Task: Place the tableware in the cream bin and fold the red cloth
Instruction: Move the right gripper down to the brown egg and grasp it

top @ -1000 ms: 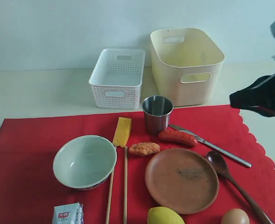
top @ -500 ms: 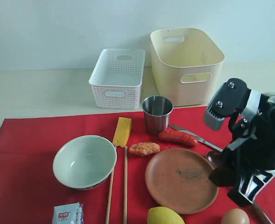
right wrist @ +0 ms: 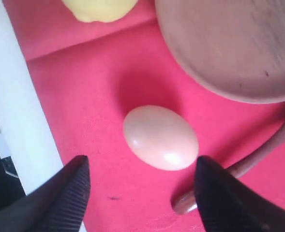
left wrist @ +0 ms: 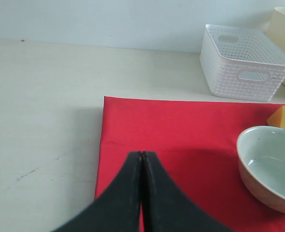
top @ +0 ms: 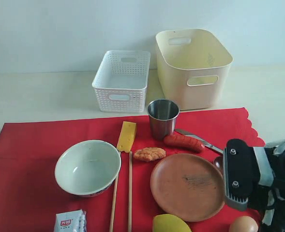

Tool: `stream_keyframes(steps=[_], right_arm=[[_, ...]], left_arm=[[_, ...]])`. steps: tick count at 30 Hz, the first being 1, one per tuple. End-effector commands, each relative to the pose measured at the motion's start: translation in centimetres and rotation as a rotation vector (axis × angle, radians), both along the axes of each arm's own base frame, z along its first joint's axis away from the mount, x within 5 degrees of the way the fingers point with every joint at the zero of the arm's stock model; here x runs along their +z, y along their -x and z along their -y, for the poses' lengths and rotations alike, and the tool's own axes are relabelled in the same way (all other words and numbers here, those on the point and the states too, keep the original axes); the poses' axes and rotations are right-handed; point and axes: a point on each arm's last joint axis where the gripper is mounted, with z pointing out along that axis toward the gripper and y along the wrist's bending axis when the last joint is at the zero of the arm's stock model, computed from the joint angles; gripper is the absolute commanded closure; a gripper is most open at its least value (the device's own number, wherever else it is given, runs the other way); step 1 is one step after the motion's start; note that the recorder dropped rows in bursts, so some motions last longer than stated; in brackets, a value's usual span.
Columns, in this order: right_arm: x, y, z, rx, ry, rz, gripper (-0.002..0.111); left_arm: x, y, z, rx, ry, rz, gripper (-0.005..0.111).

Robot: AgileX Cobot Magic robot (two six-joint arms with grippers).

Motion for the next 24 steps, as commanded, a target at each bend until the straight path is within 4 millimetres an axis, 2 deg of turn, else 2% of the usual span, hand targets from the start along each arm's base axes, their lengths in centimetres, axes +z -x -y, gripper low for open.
stream_keyframes(steps=[1, 7, 24], right_arm=[[-0.1, 0.4, -0.4, 0.087, 0.014, 0.008, 0.047], [-1.3, 0.5, 0.0, 0.106, 0.054, 0.006, 0.047], [-5.4, -1.2, -0.7, 0.168, 0.124, -0.068, 0.047]], left_arm=[[0.0, 0.0, 0.0, 0.002, 0.002, 0.011, 0.107], [0.0, 0.0, 0.0, 0.002, 0.002, 0.011, 0.107], [0.0, 0.0, 0.0, 0.002, 0.002, 0.011, 0.107]])
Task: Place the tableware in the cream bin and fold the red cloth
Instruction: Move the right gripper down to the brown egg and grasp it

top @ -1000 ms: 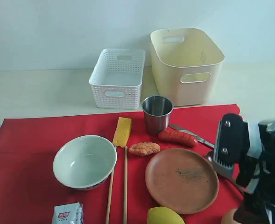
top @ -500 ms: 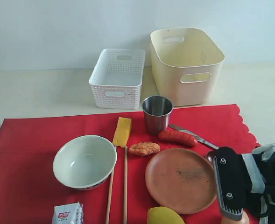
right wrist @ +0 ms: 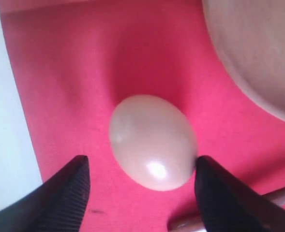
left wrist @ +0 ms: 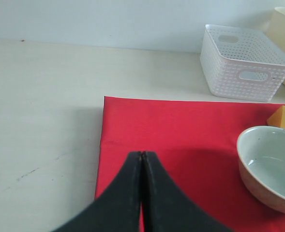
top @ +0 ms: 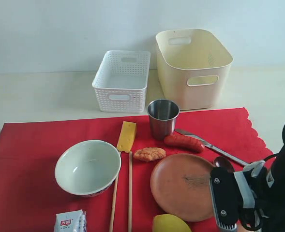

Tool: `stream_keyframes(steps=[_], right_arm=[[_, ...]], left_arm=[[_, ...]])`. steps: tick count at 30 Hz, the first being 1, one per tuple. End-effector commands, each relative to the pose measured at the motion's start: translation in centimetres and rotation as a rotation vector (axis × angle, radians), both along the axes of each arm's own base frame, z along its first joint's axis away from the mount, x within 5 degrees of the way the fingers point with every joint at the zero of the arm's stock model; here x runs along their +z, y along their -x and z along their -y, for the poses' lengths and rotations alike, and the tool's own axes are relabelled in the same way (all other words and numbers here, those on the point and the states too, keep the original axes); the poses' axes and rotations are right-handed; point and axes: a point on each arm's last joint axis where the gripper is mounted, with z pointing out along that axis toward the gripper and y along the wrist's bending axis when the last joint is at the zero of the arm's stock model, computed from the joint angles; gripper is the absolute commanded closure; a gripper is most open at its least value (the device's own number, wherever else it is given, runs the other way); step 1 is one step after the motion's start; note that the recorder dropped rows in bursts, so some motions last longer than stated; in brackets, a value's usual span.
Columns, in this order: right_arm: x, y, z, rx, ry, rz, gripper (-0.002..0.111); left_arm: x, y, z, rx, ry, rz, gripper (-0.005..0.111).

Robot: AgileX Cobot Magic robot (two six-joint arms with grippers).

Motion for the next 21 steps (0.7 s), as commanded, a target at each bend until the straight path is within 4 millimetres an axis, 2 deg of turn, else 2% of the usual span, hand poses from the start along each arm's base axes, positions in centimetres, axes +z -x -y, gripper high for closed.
stream_keyframes(steps=[1, 8, 21], right_arm=[[-0.94, -0.33, -0.11, 0.023, 0.014, 0.0, 0.047], [-1.54, -0.94, -0.61, -0.017, -0.023, 0.036, 0.047], [-1.49, -0.77, -1.02, -0.082, -0.065, 0.011, 0.049]], left_arm=[[0.01, 0.0, -0.01, 0.002, 0.002, 0.011, 0.107], [0.01, 0.0, -0.01, 0.002, 0.002, 0.011, 0.107], [0.01, 0.0, -0.01, 0.002, 0.002, 0.011, 0.107]])
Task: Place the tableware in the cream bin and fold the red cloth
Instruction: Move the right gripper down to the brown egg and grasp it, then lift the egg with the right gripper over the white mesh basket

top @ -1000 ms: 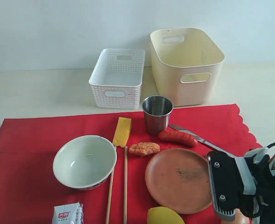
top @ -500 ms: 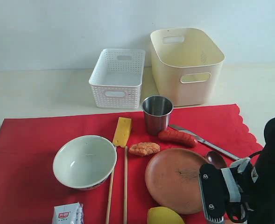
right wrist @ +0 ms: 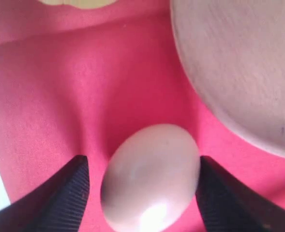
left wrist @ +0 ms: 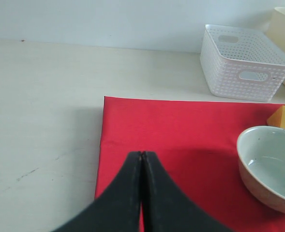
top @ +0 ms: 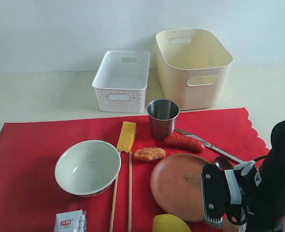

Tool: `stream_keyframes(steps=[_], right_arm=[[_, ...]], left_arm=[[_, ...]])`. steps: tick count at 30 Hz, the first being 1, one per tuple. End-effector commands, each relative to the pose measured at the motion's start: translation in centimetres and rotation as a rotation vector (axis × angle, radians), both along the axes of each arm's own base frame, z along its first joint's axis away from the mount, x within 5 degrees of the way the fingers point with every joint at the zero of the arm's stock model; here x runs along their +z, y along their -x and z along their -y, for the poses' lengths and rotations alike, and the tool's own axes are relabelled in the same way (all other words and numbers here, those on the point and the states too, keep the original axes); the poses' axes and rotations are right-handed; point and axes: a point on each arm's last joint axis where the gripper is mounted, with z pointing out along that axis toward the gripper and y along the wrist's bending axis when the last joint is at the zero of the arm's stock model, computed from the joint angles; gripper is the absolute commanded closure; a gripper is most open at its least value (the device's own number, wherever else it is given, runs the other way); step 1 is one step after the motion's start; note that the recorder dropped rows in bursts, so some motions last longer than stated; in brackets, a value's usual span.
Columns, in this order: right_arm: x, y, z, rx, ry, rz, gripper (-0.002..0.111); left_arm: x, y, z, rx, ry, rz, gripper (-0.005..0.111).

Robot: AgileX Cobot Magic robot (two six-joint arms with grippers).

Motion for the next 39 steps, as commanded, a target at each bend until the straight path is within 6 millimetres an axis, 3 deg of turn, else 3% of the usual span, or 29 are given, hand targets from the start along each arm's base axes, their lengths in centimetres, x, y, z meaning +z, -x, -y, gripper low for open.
stream_keyframes(steps=[1, 11, 23, 32, 39], right_arm=[[0.0, 0.1, -0.3, -0.034, -0.03, -0.009, 0.051], [0.2, -0.1, -0.5, -0.23, -0.032, -0.033, 0.108], [4.4, -2.2, -3.8, -0.331, -0.193, -0.166, 0.108], [8.8, -2.9, -6.2, -0.466, -0.493, -0.188, 0.108], [12.8, -6.2, -8.0, -0.51, -0.67, -0.045, 0.108]], left_arm=[[0.0, 0.0, 0.0, 0.002, 0.002, 0.011, 0.107], [0.0, 0.0, 0.0, 0.002, 0.002, 0.011, 0.107], [0.0, 0.0, 0.0, 0.002, 0.002, 0.011, 0.107], [0.0, 0.0, 0.0, 0.002, 0.002, 0.011, 0.107], [0.0, 0.0, 0.0, 0.002, 0.002, 0.011, 0.107]])
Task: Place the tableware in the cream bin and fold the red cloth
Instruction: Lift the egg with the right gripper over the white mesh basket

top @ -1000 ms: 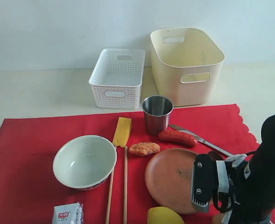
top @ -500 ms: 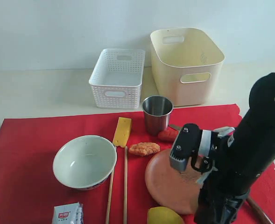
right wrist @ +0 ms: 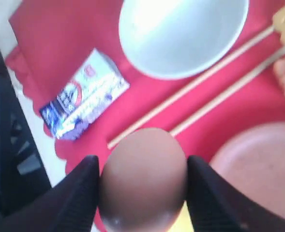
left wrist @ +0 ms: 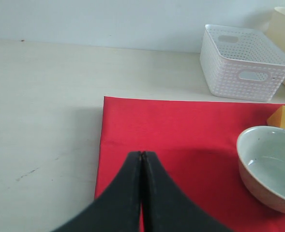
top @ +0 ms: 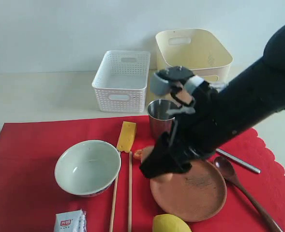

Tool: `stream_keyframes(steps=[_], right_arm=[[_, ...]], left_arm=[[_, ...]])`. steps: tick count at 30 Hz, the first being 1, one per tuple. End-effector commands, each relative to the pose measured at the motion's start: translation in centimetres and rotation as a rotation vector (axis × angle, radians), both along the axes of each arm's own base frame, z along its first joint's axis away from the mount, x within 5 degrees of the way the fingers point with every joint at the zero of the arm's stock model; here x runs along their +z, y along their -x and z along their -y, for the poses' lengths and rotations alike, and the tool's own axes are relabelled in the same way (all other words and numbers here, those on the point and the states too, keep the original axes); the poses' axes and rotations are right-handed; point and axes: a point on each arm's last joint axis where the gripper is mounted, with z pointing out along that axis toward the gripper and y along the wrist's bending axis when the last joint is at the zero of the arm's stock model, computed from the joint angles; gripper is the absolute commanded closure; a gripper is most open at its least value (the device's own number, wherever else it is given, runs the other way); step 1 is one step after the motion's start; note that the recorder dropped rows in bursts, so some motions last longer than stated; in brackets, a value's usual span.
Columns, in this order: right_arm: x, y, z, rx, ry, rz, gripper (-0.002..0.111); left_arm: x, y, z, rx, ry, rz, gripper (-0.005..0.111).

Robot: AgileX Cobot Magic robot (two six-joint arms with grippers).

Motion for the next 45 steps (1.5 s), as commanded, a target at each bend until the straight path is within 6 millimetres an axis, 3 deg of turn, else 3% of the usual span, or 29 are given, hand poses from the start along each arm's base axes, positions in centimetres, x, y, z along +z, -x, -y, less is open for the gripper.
stream_keyframes(steps=[1, 9, 16, 23, 29, 39, 45], right_arm=[[3.0, -2.7, -1.3, -0.072, -0.08, 0.155, 0.108], [5.0, -9.6, -4.2, -0.194, -0.14, 0.337, 0.108], [2.8, -15.6, -6.6, -0.266, -0.123, 0.447, 0.108], [-0.1, -19.6, -8.2, -0.289, -0.085, 0.531, 0.108], [-2.4, -21.4, -8.6, -0.301, -0.032, 0.603, 0.108], [-4.0, -22.6, -8.4, -0.336, 0.003, 0.703, 0.108], [-6.4, -23.2, -8.3, -0.351, 0.033, 0.692, 0.108]], left_arm=[[0.0, 0.0, 0.0, 0.002, 0.002, 0.011, 0.107], [0.0, 0.0, 0.0, 0.002, 0.002, 0.011, 0.107], [0.0, 0.0, 0.0, 0.002, 0.002, 0.011, 0.107], [0.0, 0.0, 0.0, 0.002, 0.002, 0.011, 0.107], [0.0, 0.0, 0.0, 0.002, 0.002, 0.011, 0.107], [0.0, 0.0, 0.0, 0.002, 0.002, 0.011, 0.107], [0.0, 0.0, 0.0, 0.002, 0.002, 0.011, 0.107]])
